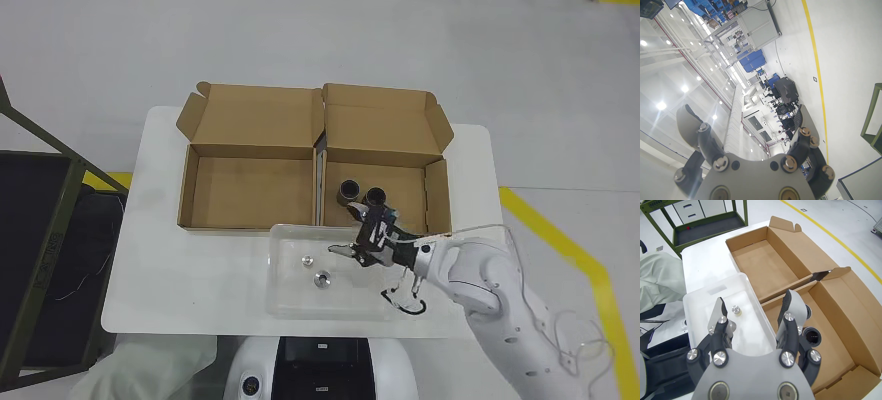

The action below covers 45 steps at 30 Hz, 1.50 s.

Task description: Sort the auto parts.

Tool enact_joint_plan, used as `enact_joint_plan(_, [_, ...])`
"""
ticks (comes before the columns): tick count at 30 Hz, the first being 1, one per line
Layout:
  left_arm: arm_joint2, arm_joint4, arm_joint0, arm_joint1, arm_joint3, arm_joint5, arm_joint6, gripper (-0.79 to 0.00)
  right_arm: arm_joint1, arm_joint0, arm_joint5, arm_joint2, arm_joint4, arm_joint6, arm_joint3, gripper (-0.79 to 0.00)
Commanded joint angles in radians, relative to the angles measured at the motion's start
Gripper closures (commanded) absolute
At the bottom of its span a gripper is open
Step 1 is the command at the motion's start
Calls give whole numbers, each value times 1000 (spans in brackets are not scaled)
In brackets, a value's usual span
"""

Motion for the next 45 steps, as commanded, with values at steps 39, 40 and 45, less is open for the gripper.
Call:
enact_joint_plan(39, [0,0,0,0,0,0,0,-785,-9,25,-21,-247,-224,-44,218,-557])
enact_joint_plan(40, [0,0,0,0,0,0,0,-785,-10,29,-17,-254,-227,-44,226,-557])
enact_joint_plan(45, [0,0,0,0,0,0,0,-785,-18,50,-4,-284,-232,-48,259,-529])
